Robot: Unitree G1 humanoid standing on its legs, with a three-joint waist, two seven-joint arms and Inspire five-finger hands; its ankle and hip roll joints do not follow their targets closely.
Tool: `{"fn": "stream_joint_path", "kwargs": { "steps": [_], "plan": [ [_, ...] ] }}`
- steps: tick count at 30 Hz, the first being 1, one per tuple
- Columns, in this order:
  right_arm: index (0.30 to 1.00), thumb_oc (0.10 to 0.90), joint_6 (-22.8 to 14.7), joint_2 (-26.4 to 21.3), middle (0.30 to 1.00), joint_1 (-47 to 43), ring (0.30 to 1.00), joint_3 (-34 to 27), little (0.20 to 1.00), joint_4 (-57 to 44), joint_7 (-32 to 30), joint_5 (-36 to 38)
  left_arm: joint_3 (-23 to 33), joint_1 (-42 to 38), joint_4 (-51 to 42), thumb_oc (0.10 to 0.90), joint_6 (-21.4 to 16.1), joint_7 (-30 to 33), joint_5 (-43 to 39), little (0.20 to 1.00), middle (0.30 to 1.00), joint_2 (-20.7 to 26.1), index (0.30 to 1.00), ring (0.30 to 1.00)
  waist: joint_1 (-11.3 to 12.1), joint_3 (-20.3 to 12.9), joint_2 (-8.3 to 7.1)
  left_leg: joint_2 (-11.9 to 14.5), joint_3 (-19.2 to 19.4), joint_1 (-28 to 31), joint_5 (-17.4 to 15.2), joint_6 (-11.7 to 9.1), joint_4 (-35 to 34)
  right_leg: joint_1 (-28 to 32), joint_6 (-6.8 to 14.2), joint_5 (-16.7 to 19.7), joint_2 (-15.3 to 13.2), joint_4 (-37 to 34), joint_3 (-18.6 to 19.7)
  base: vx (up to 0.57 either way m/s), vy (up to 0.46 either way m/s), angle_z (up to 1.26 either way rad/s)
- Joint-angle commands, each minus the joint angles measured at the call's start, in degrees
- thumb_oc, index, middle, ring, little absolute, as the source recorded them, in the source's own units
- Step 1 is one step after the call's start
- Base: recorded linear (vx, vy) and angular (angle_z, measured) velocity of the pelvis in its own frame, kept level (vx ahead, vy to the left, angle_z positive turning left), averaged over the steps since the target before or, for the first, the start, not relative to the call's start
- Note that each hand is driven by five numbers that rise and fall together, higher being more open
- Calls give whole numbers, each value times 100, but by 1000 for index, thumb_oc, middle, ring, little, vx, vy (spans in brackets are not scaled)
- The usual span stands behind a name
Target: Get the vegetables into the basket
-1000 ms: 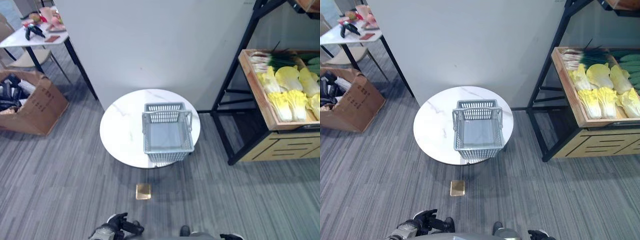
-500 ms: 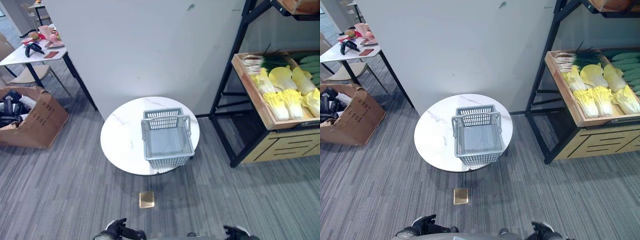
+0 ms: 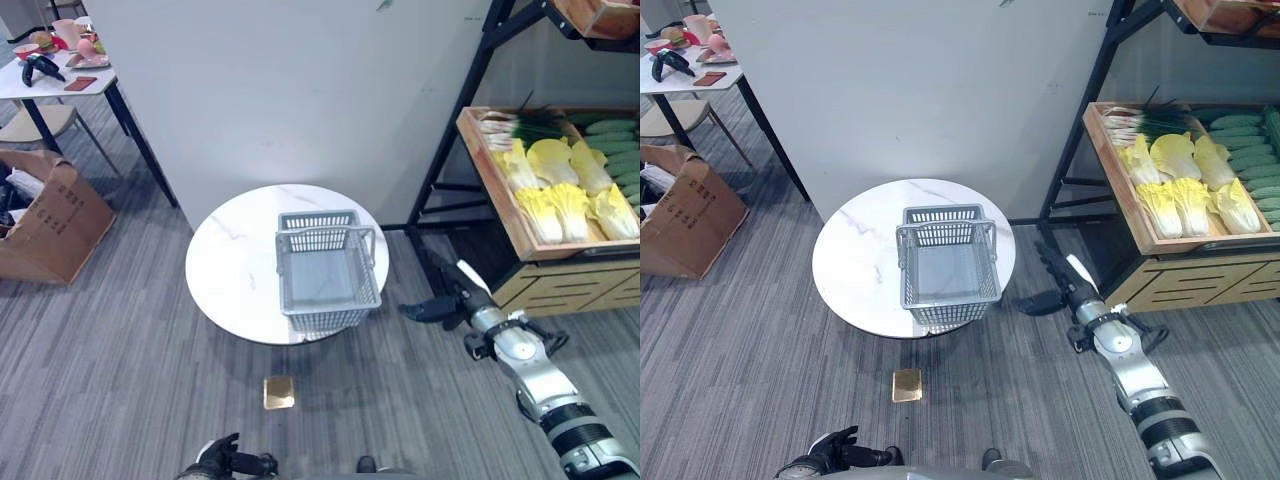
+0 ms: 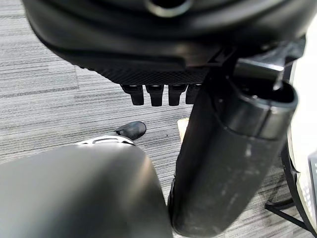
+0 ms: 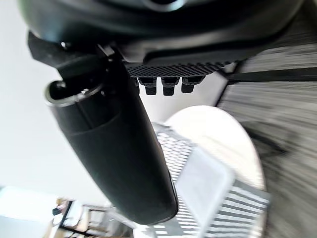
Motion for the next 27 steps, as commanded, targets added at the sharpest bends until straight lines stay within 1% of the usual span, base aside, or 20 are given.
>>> {"fn": "stream_joint_path", "kwargs": {
  "steps": [1, 2, 6, 7, 8, 9, 11, 12, 13, 14, 15, 16, 18, 19, 20, 21, 24, 25, 26, 27],
  "plan": [
    [1000, 900, -631, -71, 1000, -1017, 1000, 4, 1000, -376, -198, 72, -240, 177, 488, 900, 172, 86, 345, 1000, 1000, 166, 1000, 1000, 202, -12, -363, -218, -25, 475, -617, -65, 18, -372, 587, 315, -378, -4, 114, -7, 7, 9],
    [1000, 900, -633, -121, 1000, -1390, 1000, 211, 1000, -474, -195, 44, -247, 210, 441, 900, 161, 104, 279, 1000, 1000, 184, 1000, 1000, 292, 17, -420, -204, -46, 440, -606, -69, 18, -390, 588, 323, -374, -4, 87, -23, -8, 6],
    [1000, 900, -600, -250, 1000, -2185, 1000, 680, 1000, -199, -273, -95, -237, 213, 364, 900, 139, 110, 74, 1000, 1000, 239, 1000, 1000, 447, 110, -529, -180, -131, 312, -557, -82, 18, -461, 588, 350, -361, -4, 21, -35, -19, 6],
    [1000, 900, -577, -375, 1000, -2589, 1000, 911, 1000, -16, -301, -186, -272, 222, 357, 900, 130, 106, -1, 1000, 1000, 256, 1000, 1000, 542, 143, -596, -159, -183, 230, -526, -96, 18, -500, 590, 356, -355, -4, -31, -31, -21, 16],
    [1000, 900, -584, -374, 1000, -2608, 1000, 924, 1000, 0, -303, -184, -266, 218, 357, 900, 130, 106, -2, 1000, 1000, 251, 1000, 1000, 533, 144, -593, -159, -186, 226, -525, -96, 18, -502, 589, 356, -356, -4, -34, -23, -30, 21],
    [1000, 900, -567, -449, 1000, -2820, 1000, 1031, 1000, 127, -297, -165, -276, 238, 329, 900, 104, 103, -70, 1000, 1000, 264, 1000, 1000, 583, 162, -623, -147, -218, 173, -510, -105, 18, -527, 588, 357, -350, -4, -60, -7, -20, 28],
    [1000, 900, -539, -543, 1000, -3280, 1000, 1255, 1000, 548, -325, -131, -327, 233, 320, 900, 107, 71, -132, 1000, 1000, 300, 1000, 1000, 665, 222, -675, -130, -286, 60, -462, -120, 18, -582, 585, 369, -342, -4, -105, -65, -32, 28],
    [1000, 900, -487, -678, 1000, -3767, 1000, 1523, 1000, 1024, -343, -115, -378, 197, 318, 900, 96, 60, -239, 1000, 1000, 360, 1000, 1000, 764, 293, -719, -113, -367, -113, -400, -138, 18, -697, 588, 390, -335, -4, -165, -115, -37, 27],
    [1000, 900, -451, -720, 1000, -4066, 1000, 1626, 1000, 1339, -356, -95, -398, 177, 317, 900, 72, 42, -315, 1000, 1000, 398, 1000, 1000, 803, 322, -738, -107, -409, -198, -370, -143, 18, -755, 591, 399, -331, -4, -196, -87, -29, 24],
    [1000, 900, -463, -715, 1000, -4097, 1000, 1646, 1000, 1365, -356, -88, -390, 170, 319, 900, 71, 42, -317, 1000, 1000, 392, 1000, 1000, 790, 322, -734, -107, -412, -208, -367, -143, 18, -762, 591, 400, -331, -4, -199, -60, -9, 25],
    [1000, 900, -416, -795, 1000, -4522, 1000, 1897, 1000, 1845, -363, -120, -443, 123, 305, 900, 59, -4, -416, 1000, 1000, 440, 1000, 1000, 860, 382, -744, -112, -491, -346, -320, -152, 18, -859, 593, 420, -332, -4, -234, -70, -6, 29],
    [1000, 900, -365, -858, 1000, -4963, 1000, 2132, 1000, 2410, -343, -189, -492, 72, 284, 900, 34, -43, -547, 1000, 1000, 487, 1000, 1000, 922, 474, -738, -120, -572, -496, -280, -153, 18, -966, 601, 440, -339, -4, -278, -70, -5, 26],
    [1000, 900, -351, -882, 1000, -5161, 1000, 2222, 1000, 2640, -359, -198, -512, 40, 269, 900, 34, -49, -613, 1000, 1000, 486, 1000, 1000, 928, 517, -719, -124, -619, -585, -254, -152, 18, -1027, 599, 445, -341, -4, -297, -48, 1, 14],
    [1000, 900, -334, -876, 1000, -5325, 1000, 2224, 1000, 2919, -408, -146, -536, 19, 257, 900, 20, -38, -695, 1000, 1000, 500, 1000, 1000, 954, 552, -705, -135, -644, -657, -236, -150, 18, -1084, 597, 455, -342, -4, -314, -66, 13, 20],
    [1000, 900, -315, -957, 1000, -5642, 1000, 2436, 1000, 3452, -347, -233, -596, -3, 241, 900, 3, -70, -789, 1000, 1000, 518, 1000, 1000, 1012, 637, -658, -147, -712, -807, -189, -154, 18, -1197, 603, 473, -358, -4, -347, -41, 14, 22],
    [1000, 900, -322, -956, 1000, -5659, 1000, 2449, 1000, 3466, -346, -230, -593, -8, 242, 900, 3, -70, -790, 1000, 1000, 512, 1000, 1000, 1005, 635, -653, -147, -716, -815, -187, -154, 18, -1203, 602, 473, -358, -4, -351, -35, 20, 22],
    [1000, 900, -297, -1025, 1000, -6141, 1000, 2674, 1000, 4274, -343, -321, -722, -19, 247, 900, -16, -90, -826, 1000, 1000, 539, 1000, 1000, 1064, 751, -541, -190, -802, -999, -124, -151, 18, -1361, 602, 503, -380, -4, -356, -7, 28, 16],
    [1000, 900, -274, -1013, 1000, -6207, 1000, 2666, 1000, 4461, -372, -310, -771, -28, 236, 900, -14, -89, -839, 1000, 1000, 528, 1000, 1000, 1076, 775, -510, -205, -823, -1046, -112, -153, 18, -1402, 602, 511, -388, -4, -357, -29, 32, 10],
    [1000, 900, -250, -1037, 1000, -6484, 1000, 2764, 1000, 4976, -384, -399, -852, -72, 241, 900, -27, -67, -859, 1000, 1000, 552, 1000, 1000, 1113, 843, -435, -224, -852, -1181, -72, -152, 18, -1520, 608, 533, -404, -4, -354, -16, 32, 6],
    [1000, 900, -247, -1024, 1000, -6521, 1000, 2780, 1000, 5070, -384, -450, -875, -80, 225, 900, -19, -83, -869, 1000, 1000, 535, 1000, 1000, 1111, 853, -405, -235, -862, -1214, -63, -154, 18, -1560, 608, 542, -405, -4, -353, -12, 26, 3]
  ]
}}
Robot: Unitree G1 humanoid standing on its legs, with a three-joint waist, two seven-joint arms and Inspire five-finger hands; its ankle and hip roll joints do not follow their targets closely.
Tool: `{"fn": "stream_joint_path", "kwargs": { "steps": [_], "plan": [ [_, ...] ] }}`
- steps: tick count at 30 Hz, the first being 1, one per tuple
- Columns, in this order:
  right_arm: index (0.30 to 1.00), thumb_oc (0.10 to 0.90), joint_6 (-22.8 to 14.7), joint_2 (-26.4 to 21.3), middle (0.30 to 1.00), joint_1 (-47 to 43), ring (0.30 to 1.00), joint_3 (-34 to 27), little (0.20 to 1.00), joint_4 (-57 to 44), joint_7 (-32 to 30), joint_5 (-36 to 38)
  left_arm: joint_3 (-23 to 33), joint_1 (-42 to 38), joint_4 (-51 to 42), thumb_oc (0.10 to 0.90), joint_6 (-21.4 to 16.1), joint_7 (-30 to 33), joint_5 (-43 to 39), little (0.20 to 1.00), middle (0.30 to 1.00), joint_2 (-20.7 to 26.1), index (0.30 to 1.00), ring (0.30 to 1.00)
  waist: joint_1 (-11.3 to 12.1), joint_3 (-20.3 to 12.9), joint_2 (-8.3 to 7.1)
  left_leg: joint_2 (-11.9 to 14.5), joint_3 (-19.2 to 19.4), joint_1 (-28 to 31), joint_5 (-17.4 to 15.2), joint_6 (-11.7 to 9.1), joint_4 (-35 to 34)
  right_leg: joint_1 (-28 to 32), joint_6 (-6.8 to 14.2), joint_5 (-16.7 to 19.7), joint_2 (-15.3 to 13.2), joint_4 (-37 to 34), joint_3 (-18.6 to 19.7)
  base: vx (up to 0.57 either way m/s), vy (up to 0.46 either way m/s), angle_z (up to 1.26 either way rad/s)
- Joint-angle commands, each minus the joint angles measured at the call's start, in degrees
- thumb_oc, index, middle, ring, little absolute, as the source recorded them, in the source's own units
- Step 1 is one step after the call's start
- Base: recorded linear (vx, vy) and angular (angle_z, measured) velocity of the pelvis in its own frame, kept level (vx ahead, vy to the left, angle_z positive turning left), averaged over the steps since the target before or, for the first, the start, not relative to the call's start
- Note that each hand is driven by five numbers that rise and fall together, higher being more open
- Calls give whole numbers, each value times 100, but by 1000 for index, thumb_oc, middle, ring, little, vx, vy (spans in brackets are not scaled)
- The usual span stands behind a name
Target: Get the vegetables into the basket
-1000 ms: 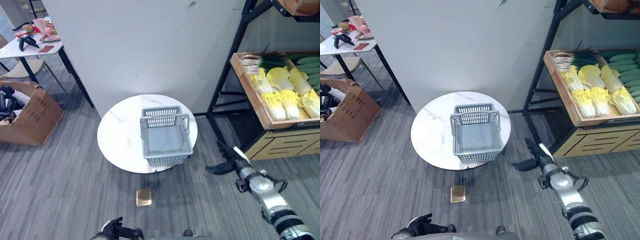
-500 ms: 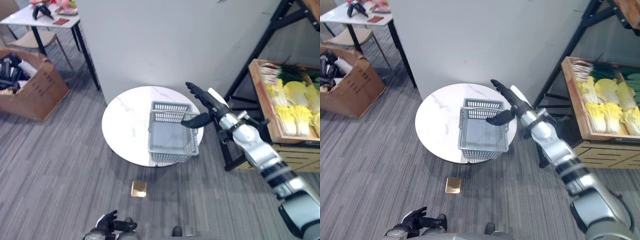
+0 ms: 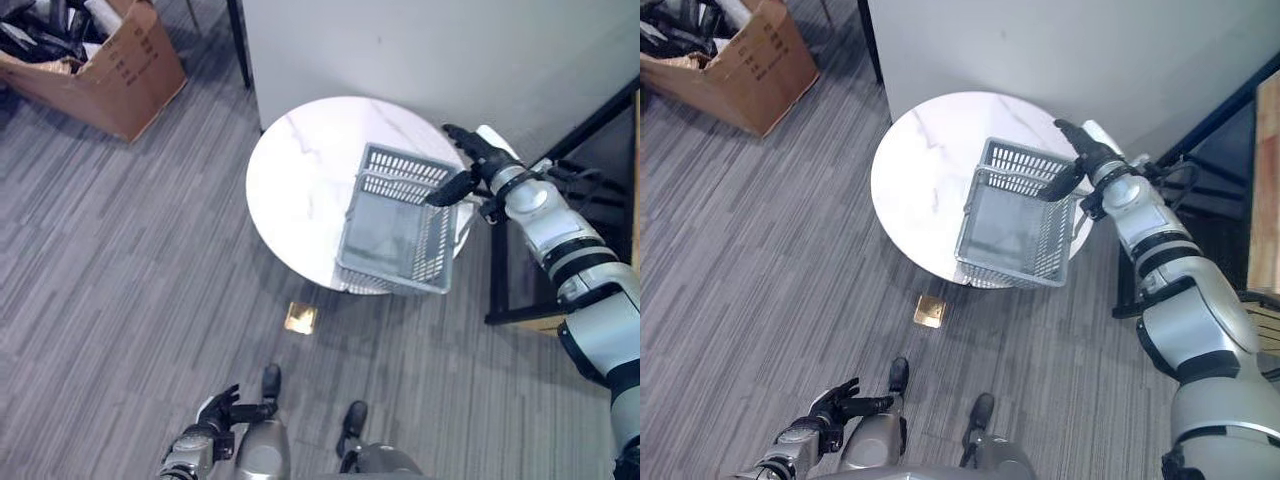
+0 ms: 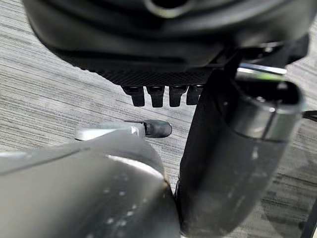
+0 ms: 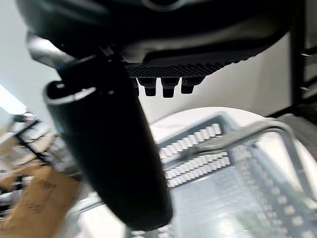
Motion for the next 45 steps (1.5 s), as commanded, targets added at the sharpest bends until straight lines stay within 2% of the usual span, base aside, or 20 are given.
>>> {"fn": "stream_joint_path", "kwargs": {
  "steps": [1, 3, 4, 5, 6, 7, 12, 18, 23, 27, 30, 31, 35, 41, 45],
  "plan": [
    [1000, 900, -179, -432, 1000, -882, 1000, 200, 1000, -68, -295, -196, -544, 650, 493, 900, 267, 53, 172, 1000, 1000, 334, 1000, 1000, 44, -1, -330, -89, -29, 323, -406, -259, 11, -506, 589, 490, -368, -8, 460, 0, 0, 0],
    [1000, 900, -117, -383, 1000, -1057, 1000, 271, 1000, 385, -335, -348, -636, 600, 363, 900, 239, 71, 87, 1000, 1000, 315, 1000, 1000, 91, 41, -247, -103, -67, 212, -377, -264, 11, -619, 593, 496, -376, -8, 468, 0, 0, 0],
    [904, 831, -103, -369, 904, -1118, 904, 284, 904, 507, -354, -392, -670, 569, 335, 900, 240, 74, 65, 1000, 1000, 316, 1000, 1000, 100, 48, -216, -104, -74, 175, -365, -267, 11, -661, 597, 500, -383, -8, 468, 0, 0, 0],
    [555, 582, -76, -350, 555, -1122, 555, 246, 555, 584, -341, -367, -711, 552, 313, 900, 239, 79, 58, 1000, 1000, 302, 1000, 1000, 106, 58, -185, -116, -94, 143, -355, -270, 11, -692, 599, 507, -391, -8, 470, 0, 0, 0],
    [382, 459, -60, -336, 382, -1138, 382, 256, 382, 642, -331, -366, -739, 533, 272, 900, 228, 90, 38, 1000, 1000, 294, 1000, 1000, 112, 61, -160, -129, -97, 120, -353, -272, 11, -715, 604, 511, -398, -8, 464, 0, 0, 0],
    [300, 400, -40, -317, 300, -1180, 300, 285, 300, 687, -318, -419, -773, 525, 260, 900, 229, 87, 46, 1000, 1000, 285, 1000, 1000, 110, 63, -132, -132, -103, 101, -348, -274, 11, -736, 606, 511, -403, -8, 459, 0, 0, 0],
    [300, 400, -3, -102, 300, -1186, 300, 206, 300, 787, -327, -369, -881, 475, 200, 900, 226, 124, 36, 1000, 1000, 214, 1000, 1000, 92, 59, -36, -165, -126, 92, -350, -276, 11, -756, 610, 515, -424, -8, 454, 0, 0, 0],
    [300, 400, 12, 170, 300, -1137, 300, 153, 300, 708, -368, -351, -921, 412, 239, 900, 239, 135, 95, 1000, 1000, 204, 1000, 1000, 42, 53, -43, -175, -121, 179, -389, -264, 11, -687, 609, 514, -437, -8, 485, 0, 0, 0],
    [300, 400, 11, 306, 300, -1011, 300, 89, 300, 470, -355, -324, -856, 350, 325, 900, 269, 112, 218, 1000, 1000, 238, 1000, 1000, -4, 3, -140, -186, -75, 322, -455, -234, 11, -598, 612, 517, -447, -8, 499, 0, -1, 1],
    [300, 400, 49, 349, 300, -566, 300, 27, 300, -325, -257, -397, -575, 378, 473, 900, 347, 83, 354, 1000, 1000, 277, 1000, 1000, -125, -204, -383, -169, 52, 657, -587, -194, 11, -336, 602, 508, -449, -8, 571, 32, -14, 4],
    [300, 400, 81, 275, 300, -336, 300, 15, 300, -816, -173, -490, -432, 425, 547, 900, 381, 57, 402, 1000, 1000, 287, 1000, 1000, -199, -313, -462, -174, 128, 829, -643, -181, 11, -203, 606, 492, -459, -8, 613, 34, 14, -16],
    [300, 400, 92, 234, 300, -118, 300, -85, 300, -1194, -113, -471, -340, 470, 618, 900, 413, 35, 487, 1000, 1000, 285, 1000, 1000, -285, -443, -506, -184, 182, 980, -709, -157, 11, -81, 602, 475, -461, -8, 650, 46, 27, -26],
    [300, 400, 89, 18, 300, 486, 300, -314, 300, -2075, 67, -371, -132, 571, 713, 900, 457, 17, 599, 1000, 1000, 271, 1000, 1000, -481, -698, -542, -199, 337, 1351, -841, -110, 11, 183, 599, 419, -450, -8, 780, 65, 43, -17],
    [300, 400, 101, -401, 300, 1423, 300, -773, 300, -3080, 249, -314, 79, 661, 718, 900, 493, -3, 746, 1000, 1000, 259, 1000, 1000, -687, -904, -512, -248, 524, 1702, -964, -54, 11, 426, 612, 387, -465, -8, 930, 27, 40, -24],
    [300, 400, 55, -726, 300, 2611, 300, -1545, 300, -3989, 334, -222, 202, 761, 706, 900, 518, -41, 961, 1000, 1000, 184, 1000, 1000, -889, -1009, -431, -283, 656, 1898, -1038, -7, 11, 498, 636, 377, -485, 37, 1043, 7, 36, -12]
  ]
}}
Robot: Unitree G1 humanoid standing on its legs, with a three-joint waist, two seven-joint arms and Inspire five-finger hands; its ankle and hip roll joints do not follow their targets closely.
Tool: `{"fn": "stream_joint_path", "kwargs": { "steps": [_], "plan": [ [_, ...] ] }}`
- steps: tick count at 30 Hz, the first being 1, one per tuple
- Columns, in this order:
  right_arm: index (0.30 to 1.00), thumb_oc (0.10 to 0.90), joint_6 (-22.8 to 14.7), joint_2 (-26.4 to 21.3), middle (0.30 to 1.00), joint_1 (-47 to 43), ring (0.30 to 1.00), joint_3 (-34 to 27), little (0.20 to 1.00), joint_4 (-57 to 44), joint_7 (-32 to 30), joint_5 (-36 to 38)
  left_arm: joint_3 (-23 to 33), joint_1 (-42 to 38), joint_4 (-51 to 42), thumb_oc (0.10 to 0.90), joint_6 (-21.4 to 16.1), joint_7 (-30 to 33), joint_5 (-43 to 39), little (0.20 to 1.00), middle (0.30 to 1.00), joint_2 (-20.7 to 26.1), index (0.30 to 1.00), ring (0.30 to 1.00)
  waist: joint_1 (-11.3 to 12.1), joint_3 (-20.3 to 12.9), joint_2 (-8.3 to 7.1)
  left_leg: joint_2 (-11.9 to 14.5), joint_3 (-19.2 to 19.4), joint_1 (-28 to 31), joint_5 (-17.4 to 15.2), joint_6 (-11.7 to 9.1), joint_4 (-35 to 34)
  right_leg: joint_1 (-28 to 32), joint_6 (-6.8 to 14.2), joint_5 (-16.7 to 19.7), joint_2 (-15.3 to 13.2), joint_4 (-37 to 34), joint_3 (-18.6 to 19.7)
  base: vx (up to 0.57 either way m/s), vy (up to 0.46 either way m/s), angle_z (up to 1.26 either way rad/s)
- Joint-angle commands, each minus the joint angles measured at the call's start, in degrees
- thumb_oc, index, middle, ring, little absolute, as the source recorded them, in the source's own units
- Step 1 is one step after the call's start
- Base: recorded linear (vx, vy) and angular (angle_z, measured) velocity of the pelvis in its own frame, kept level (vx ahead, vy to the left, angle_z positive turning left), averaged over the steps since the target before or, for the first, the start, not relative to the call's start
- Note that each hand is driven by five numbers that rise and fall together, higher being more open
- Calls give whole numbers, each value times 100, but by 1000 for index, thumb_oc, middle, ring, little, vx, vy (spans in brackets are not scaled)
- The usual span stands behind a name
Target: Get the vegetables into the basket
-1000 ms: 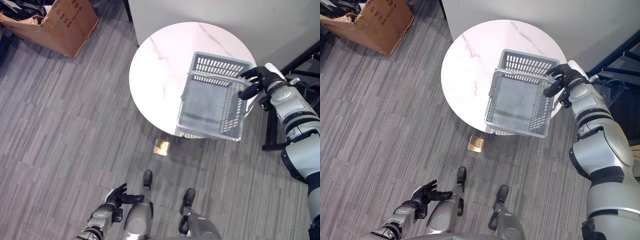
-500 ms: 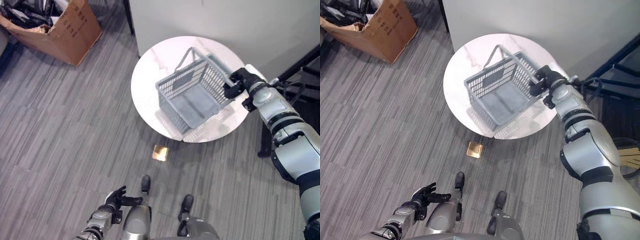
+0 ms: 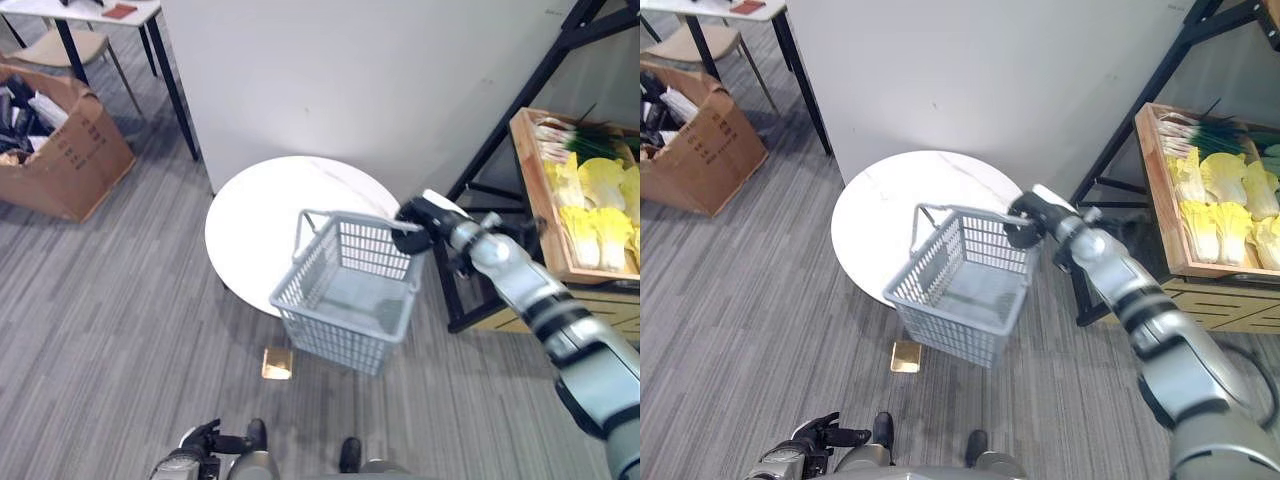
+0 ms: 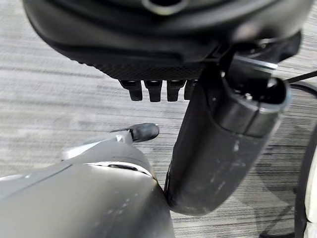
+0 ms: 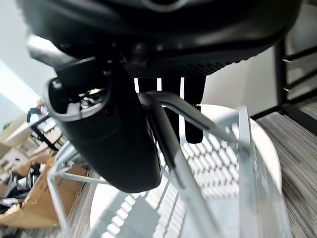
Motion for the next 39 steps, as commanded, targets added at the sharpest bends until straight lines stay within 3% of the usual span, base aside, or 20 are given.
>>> {"fn": "stream_joint_path", "kwargs": {
  "steps": [1, 3, 12, 25, 35, 39],
  "plan": [
    [300, 400, -379, -508, 300, -517, 300, -725, 300, -249, -295, 343, -185, 212, 521, 900, 64, -48, 407, 1000, 1000, 2, 1000, 1000, 26, -403, -79, -176, 98, 560, -763, -91, 17, -473, 518, 337, -256, 39, 351, -2, 20, -20],
    [300, 400, -412, -770, 300, 307, 300, -1274, 300, -521, -250, 282, -100, 247, 490, 900, 60, -91, 559, 1000, 1000, -19, 1000, 1000, -118, -448, -1, -196, 187, 665, -801, -65, 17, -439, 529, 340, -267, 70, 438, -3, 35, -36],
    [300, 400, -389, -863, 300, 1354, 300, -2061, 300, -175, -320, 190, -200, 198, 398, 900, 60, -163, 719, 1000, 1000, -16, 1000, 1000, -261, -491, 104, -202, 255, 749, -834, -51, 17, -404, 543, 332, -260, 82, 492, -4, 6, -14],
    [300, 400, -350, -477, 300, 1863, 300, -2459, 300, 1871, -672, 115, -425, 162, 393, 900, 63, -190, 740, 1000, 1000, -95, 1000, 1000, -346, -462, 182, -175, 251, 792, -828, -72, 17, -339, 529, 307, -239, 58, 470, -1, 0, -1],
    [300, 400, -322, 127, 300, 2181, 300, -2916, 300, 3212, -1191, 204, -414, 165, 438, 900, 98, -69, 622, 1000, 1000, -125, 1000, 1000, -333, -428, 214, -172, 184, 782, -814, -73, 17, -297, 503, 271, -213, 45, 427, -1, -2, 1],
    [300, 400, -355, 389, 300, 2271, 300, -3086, 300, 3625, -1280, 554, -449, 139, 459, 900, 86, -1, 612, 1000, 1000, -139, 1000, 1000, -324, -421, 241, -180, 157, 775, -811, -72, 17, -278, 493, 260, -206, 47, 410, 0, 0, 0]
  ]
}}
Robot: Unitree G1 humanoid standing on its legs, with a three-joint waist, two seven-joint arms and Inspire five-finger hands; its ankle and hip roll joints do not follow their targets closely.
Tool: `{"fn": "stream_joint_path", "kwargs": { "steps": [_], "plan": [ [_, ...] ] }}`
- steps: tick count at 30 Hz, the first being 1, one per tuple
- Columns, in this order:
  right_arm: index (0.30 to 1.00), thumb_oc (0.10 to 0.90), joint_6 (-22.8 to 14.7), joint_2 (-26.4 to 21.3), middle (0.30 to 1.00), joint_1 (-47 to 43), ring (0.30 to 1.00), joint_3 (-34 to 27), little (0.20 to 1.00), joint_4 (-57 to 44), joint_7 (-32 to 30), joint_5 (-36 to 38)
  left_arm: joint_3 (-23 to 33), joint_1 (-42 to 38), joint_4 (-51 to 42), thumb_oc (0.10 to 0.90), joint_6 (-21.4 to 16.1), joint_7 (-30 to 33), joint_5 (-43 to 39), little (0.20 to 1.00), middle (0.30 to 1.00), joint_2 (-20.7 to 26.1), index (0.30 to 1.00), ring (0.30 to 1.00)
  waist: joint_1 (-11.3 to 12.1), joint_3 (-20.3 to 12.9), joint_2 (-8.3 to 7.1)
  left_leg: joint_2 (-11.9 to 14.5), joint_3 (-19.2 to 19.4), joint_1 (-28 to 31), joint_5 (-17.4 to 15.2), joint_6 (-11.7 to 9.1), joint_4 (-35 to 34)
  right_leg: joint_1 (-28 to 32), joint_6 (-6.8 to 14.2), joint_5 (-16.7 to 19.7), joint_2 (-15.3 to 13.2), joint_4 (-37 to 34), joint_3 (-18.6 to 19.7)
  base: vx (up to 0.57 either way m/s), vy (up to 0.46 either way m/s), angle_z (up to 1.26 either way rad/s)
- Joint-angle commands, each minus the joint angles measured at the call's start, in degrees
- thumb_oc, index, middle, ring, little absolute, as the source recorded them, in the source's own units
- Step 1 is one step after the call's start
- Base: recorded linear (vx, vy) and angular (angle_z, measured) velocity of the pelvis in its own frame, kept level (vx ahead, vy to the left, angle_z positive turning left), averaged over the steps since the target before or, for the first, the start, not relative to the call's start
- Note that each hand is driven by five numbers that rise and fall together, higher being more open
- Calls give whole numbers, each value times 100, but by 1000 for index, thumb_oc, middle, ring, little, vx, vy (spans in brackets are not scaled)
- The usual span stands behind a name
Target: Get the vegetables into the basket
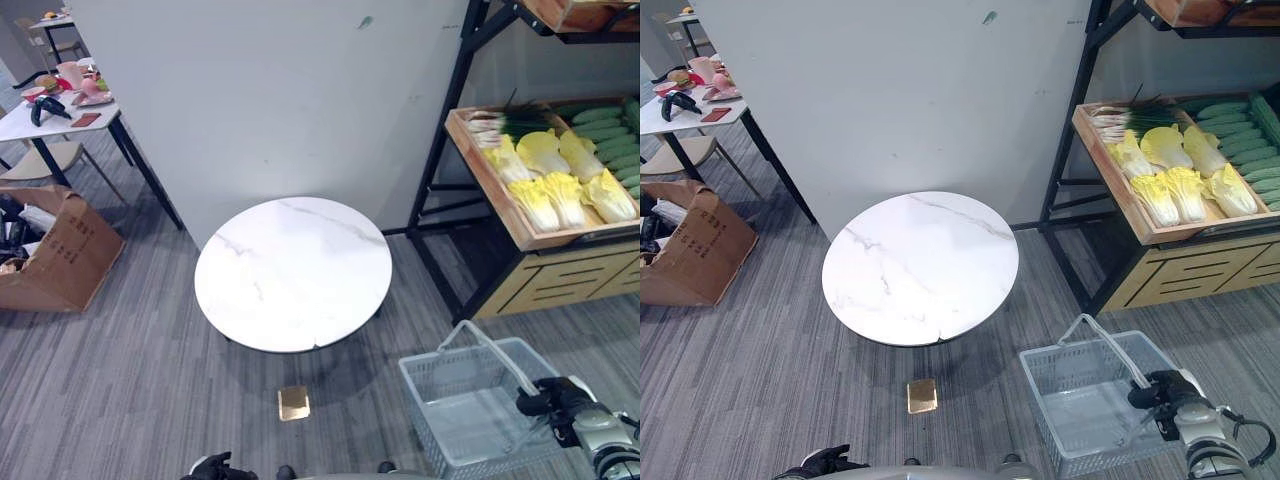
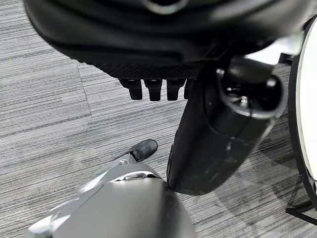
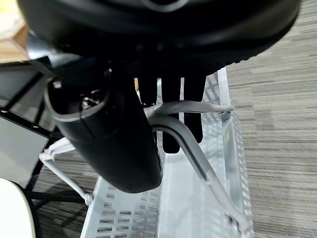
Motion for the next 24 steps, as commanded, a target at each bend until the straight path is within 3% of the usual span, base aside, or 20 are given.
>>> {"fn": "stream_joint_path", "kwargs": {
  "steps": [1, 7, 24],
  "plan": [
    [300, 400, -409, -195, 300, -694, 300, -226, 300, 133, -353, 512, -155, -187, 358, 900, 7, 78, 36, 1000, 1000, 63, 1000, 1000, 148, -56, -379, -153, -237, 490, -700, -129, 23, -344, 376, 253, -167, 71, 21, 0, 0, 0],
    [300, 400, -425, 115, 300, -569, 300, -322, 300, 367, -394, 817, -160, -215, 401, 900, 7, 136, 46, 1000, 1000, 40, 1000, 1000, 144, -69, -360, -155, -259, 506, -705, -135, 23, -303, 366, 241, -163, 59, -3, 0, 0, 0],
    [300, 400, -384, 554, 300, -525, 300, -56, 300, 363, -365, 756, -104, -267, 359, 900, -21, 206, -66, 1000, 1000, 25, 1000, 1000, 143, 10, -432, -214, -244, 375, -683, -81, 23, -481, 406, 370, -177, 76, 71, -3, 6, 0]
  ]
}}
